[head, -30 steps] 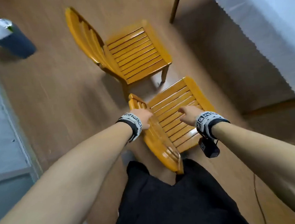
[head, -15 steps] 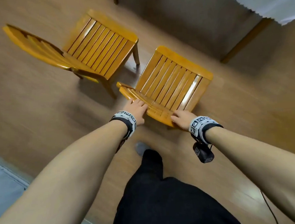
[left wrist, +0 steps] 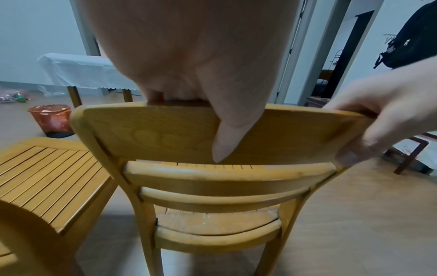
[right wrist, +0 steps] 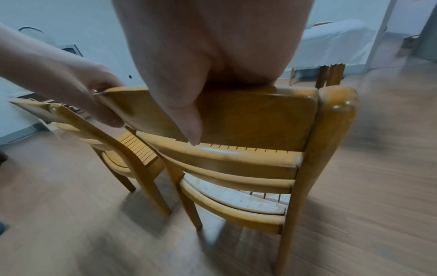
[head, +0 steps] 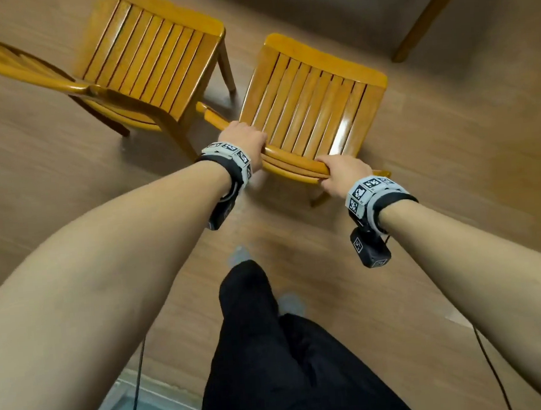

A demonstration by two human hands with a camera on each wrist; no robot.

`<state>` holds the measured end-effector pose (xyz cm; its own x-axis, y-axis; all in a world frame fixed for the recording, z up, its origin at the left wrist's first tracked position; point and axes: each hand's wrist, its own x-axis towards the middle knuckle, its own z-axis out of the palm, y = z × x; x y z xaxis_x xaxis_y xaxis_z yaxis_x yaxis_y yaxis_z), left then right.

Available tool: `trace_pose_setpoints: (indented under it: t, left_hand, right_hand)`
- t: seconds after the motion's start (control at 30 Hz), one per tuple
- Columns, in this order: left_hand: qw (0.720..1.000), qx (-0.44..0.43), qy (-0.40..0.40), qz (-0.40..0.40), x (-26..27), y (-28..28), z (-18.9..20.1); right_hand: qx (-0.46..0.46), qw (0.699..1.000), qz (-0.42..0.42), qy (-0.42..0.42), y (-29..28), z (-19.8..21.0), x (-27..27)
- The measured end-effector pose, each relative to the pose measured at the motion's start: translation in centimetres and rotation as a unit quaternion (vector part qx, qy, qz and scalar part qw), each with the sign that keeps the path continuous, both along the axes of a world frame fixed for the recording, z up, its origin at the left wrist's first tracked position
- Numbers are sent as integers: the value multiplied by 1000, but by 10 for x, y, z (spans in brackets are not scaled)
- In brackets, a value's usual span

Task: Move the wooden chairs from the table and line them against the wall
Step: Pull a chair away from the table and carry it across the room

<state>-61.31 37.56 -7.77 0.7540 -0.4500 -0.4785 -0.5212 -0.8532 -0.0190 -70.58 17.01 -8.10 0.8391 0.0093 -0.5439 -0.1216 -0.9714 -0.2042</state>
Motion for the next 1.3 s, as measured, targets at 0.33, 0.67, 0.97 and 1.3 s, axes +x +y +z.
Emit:
trace_pose_setpoints:
  t: [0.33, 0.67, 0.97, 1.3]
  left_hand:
    - [997, 28, 34, -69, 22, -3, 0]
    - [996, 16, 23, -83, 22, -3, 1]
    - [996, 66, 47, -48, 22, -14, 1]
    - [993, 42, 89, -58, 30, -3, 10]
  right_hand:
    - [-73, 996, -56, 10, 15, -5, 10]
    - [-70, 996, -56, 18, 15, 4, 10]
    - [-35, 998, 33, 37, -2, 0, 16]
    - [-5, 997, 55, 55, 7, 3, 31]
